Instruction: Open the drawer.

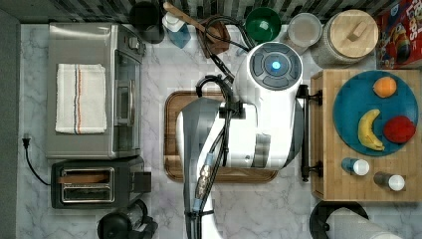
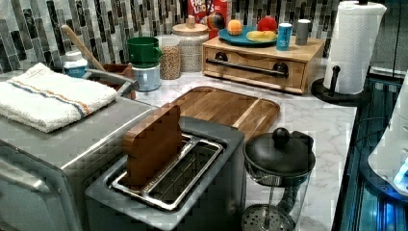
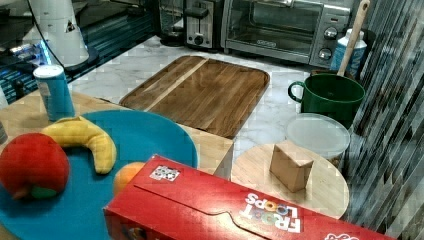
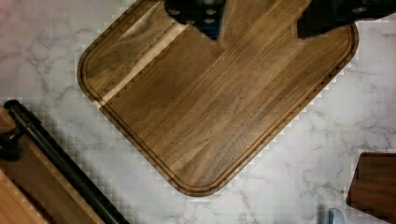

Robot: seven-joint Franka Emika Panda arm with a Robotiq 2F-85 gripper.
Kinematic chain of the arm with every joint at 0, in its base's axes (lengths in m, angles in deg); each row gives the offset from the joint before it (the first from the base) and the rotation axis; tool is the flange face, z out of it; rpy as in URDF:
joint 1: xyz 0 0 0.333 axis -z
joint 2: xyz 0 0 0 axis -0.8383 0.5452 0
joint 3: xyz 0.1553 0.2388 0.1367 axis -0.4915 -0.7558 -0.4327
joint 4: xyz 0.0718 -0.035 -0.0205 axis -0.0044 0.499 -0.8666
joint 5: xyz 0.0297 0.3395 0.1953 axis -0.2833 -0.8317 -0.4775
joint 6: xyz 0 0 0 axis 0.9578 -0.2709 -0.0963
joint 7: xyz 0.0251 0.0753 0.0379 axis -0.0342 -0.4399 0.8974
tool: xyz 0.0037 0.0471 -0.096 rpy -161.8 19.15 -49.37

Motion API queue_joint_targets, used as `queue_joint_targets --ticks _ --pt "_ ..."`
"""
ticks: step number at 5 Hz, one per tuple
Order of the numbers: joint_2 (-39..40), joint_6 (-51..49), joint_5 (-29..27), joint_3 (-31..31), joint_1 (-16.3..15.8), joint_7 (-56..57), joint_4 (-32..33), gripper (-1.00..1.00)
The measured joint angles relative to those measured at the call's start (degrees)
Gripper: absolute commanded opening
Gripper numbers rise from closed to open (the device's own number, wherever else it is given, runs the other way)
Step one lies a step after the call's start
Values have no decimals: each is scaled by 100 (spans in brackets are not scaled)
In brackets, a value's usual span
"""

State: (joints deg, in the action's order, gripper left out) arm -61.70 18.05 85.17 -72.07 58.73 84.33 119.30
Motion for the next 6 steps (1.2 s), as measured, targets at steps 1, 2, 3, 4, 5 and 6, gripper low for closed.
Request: queue_joint_targets --ticks 1,2,3,4,5,6 --pt "2 60 0 0 22 1 39 100" --pt "9 24 -9 -16 84 16 84 100" --pt "9 141 0 42 76 26 151 100" --pt "9 238 114 52 138 249 213 100" --pt "-18 445 313 110 156 1002 358 100" --pt "14 520 780 119 162 1737 492 100"
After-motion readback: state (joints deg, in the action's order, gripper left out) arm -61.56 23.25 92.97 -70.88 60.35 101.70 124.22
